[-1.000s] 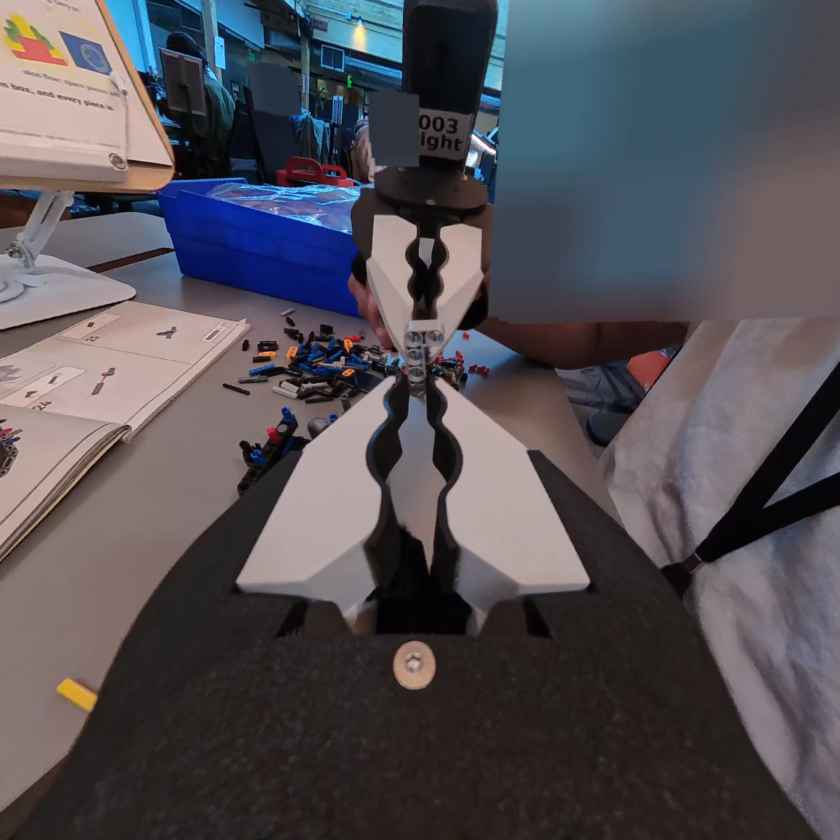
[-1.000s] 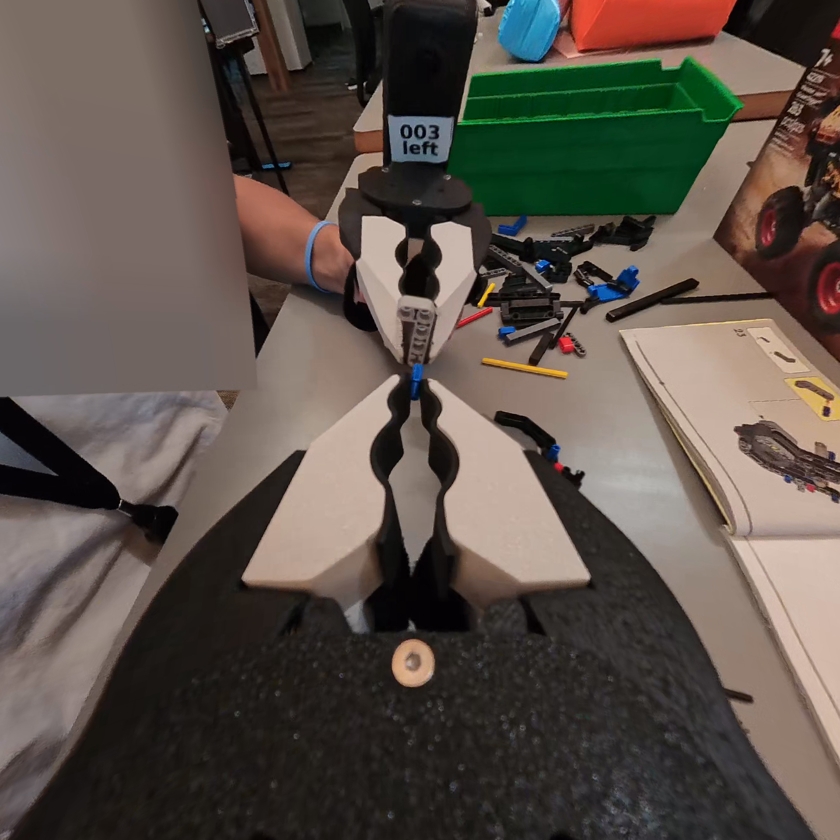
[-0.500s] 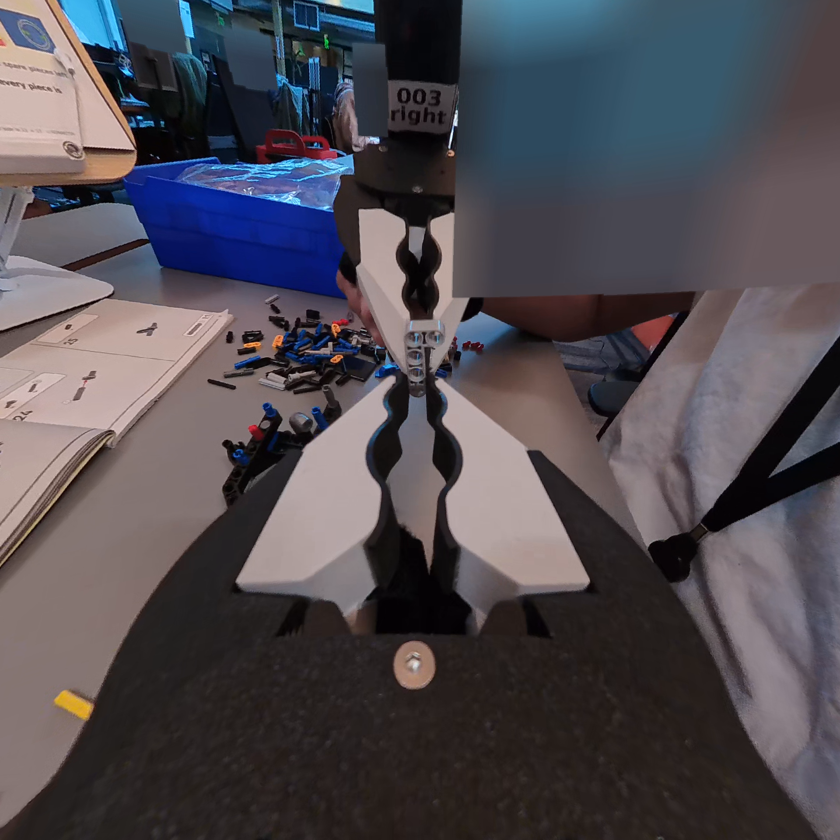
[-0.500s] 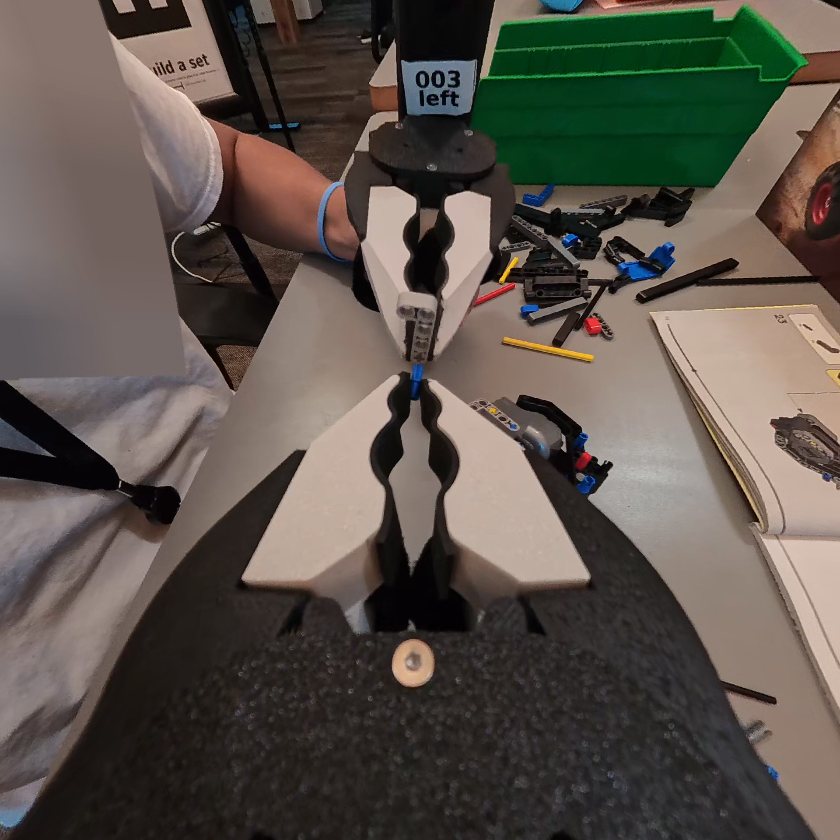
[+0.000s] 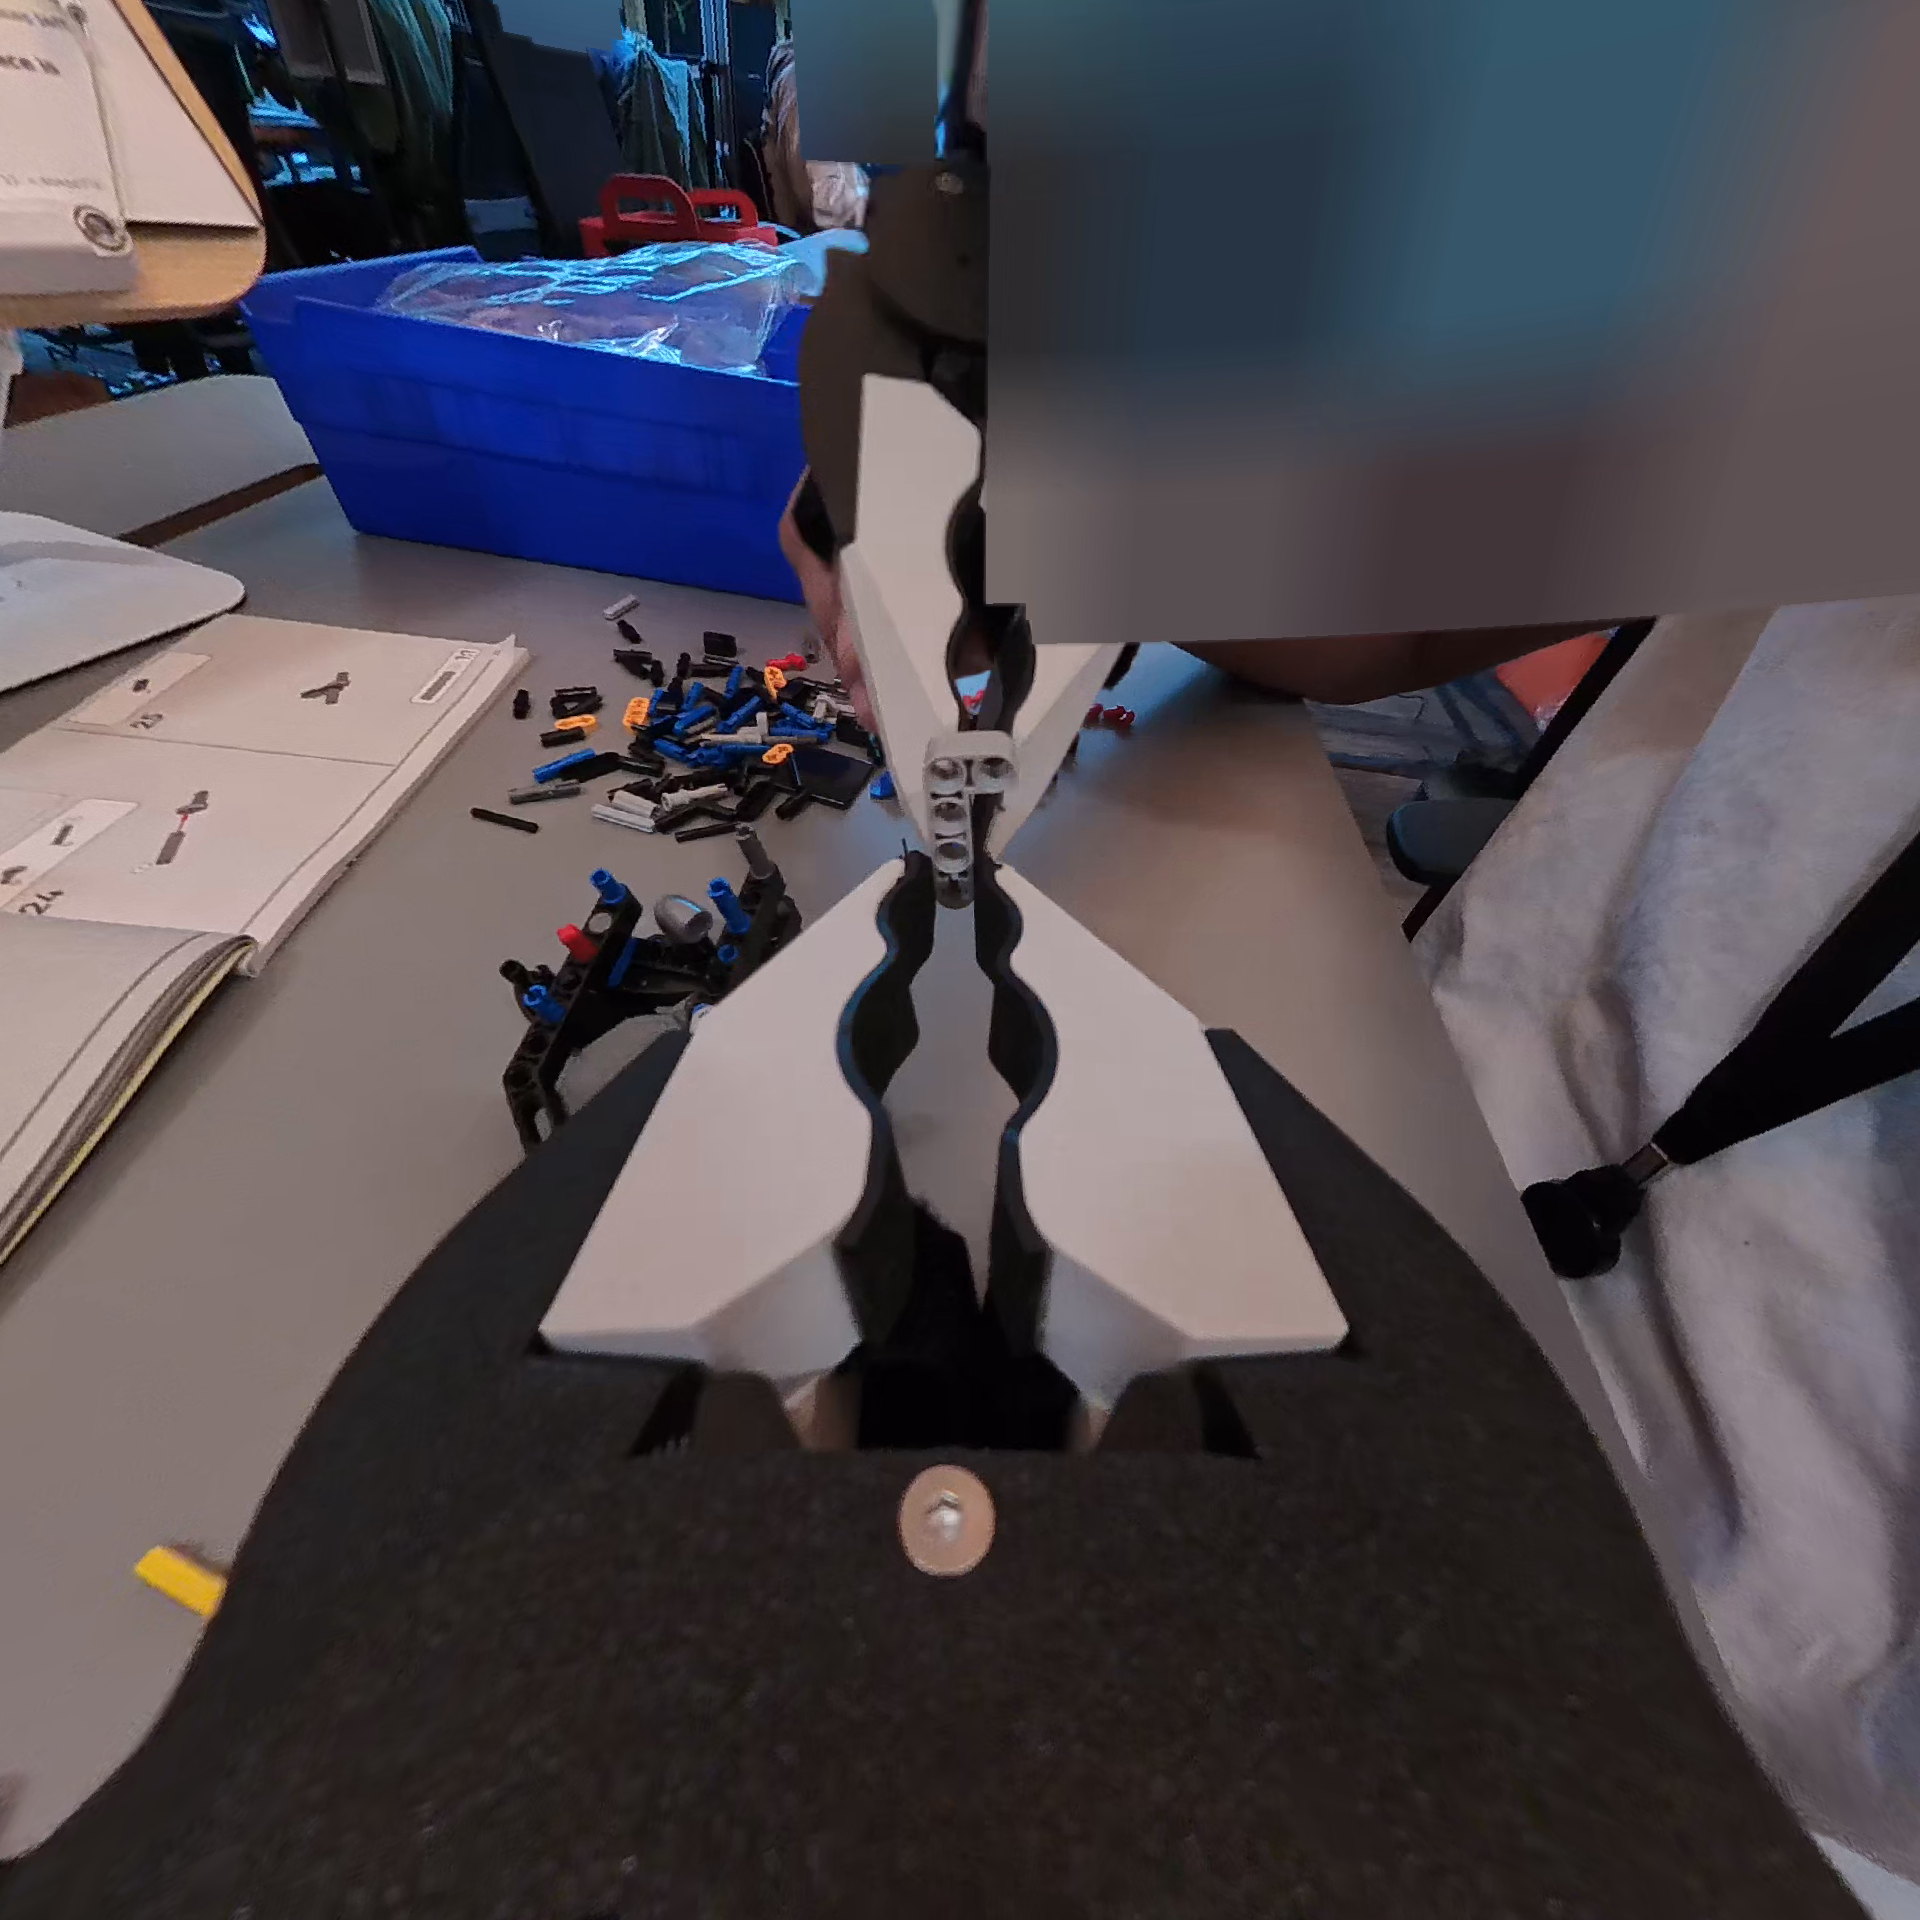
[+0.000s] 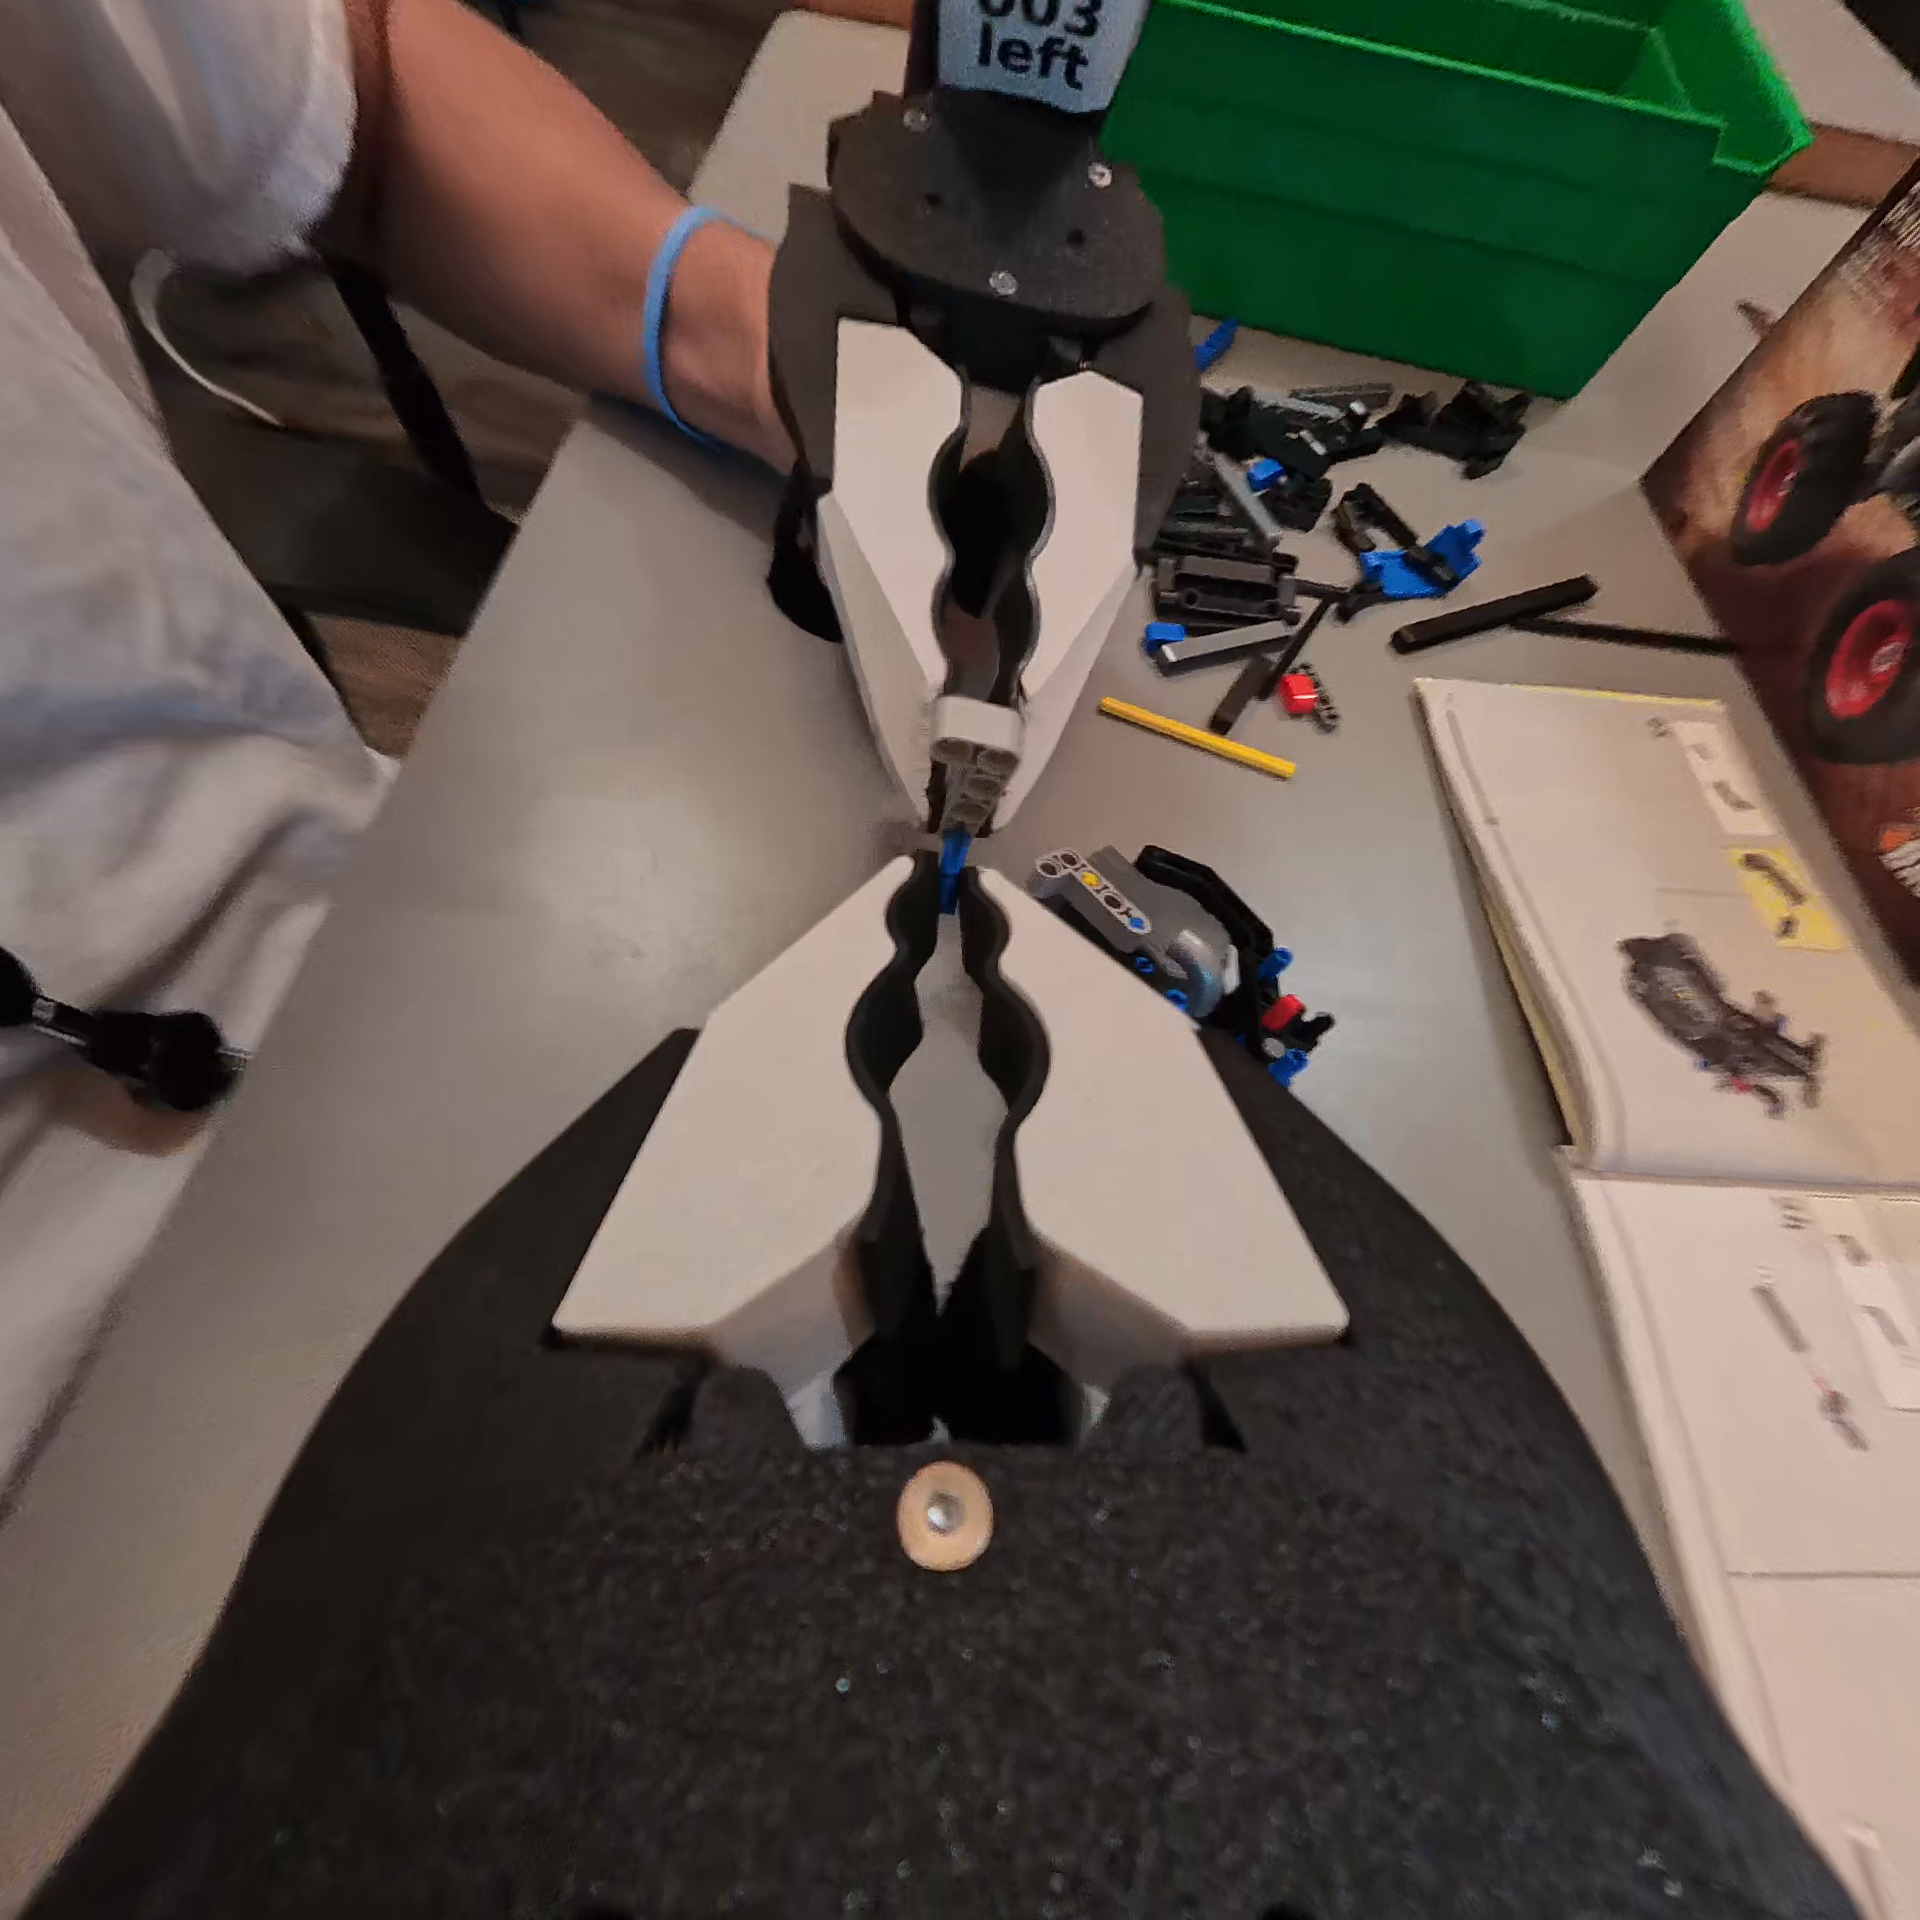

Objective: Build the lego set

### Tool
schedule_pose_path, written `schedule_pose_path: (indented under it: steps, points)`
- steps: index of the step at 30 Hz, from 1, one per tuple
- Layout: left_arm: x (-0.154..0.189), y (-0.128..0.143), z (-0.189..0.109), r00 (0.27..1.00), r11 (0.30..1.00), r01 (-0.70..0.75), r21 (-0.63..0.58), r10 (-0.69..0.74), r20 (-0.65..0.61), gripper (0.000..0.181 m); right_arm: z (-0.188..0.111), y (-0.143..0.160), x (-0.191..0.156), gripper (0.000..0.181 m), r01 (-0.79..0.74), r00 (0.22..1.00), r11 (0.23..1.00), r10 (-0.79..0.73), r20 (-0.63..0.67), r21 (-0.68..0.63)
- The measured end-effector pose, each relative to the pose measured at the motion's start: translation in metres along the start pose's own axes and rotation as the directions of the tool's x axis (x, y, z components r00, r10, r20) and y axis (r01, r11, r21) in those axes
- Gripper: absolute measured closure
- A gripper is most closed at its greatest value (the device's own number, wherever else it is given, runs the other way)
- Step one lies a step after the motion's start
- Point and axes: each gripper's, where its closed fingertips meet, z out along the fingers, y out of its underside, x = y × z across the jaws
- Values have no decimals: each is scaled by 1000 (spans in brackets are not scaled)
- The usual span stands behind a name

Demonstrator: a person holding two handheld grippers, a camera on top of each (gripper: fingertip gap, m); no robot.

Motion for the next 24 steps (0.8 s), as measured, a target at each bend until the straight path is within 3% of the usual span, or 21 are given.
schedule_pose_path:
  steps: [6, 10, 16, 24]
  points:
    - [-9, 6, 2, 993, 992, 121, -34, -121, 9, 176, 4, 8, 11, 179, 234, 949, 962, -257, -181, -141]
    - [-14, 16, 5, 979, 975, 204, -85, -204, 17, 176, 9, 17, 14, 179, 403, 842, 864, -480, -249, -303]
    - [-16, 10, 3, 979, 977, 203, -59, -202, 28, 176, 7, 11, 16, 179, 432, 796, 839, -527, -298, -331]
    - [-11, 19, 3, 985, 976, 173, -129, -172, 21, 176, 12, 16, 10, 179, 540, 665, 688, -702, -255, -484]
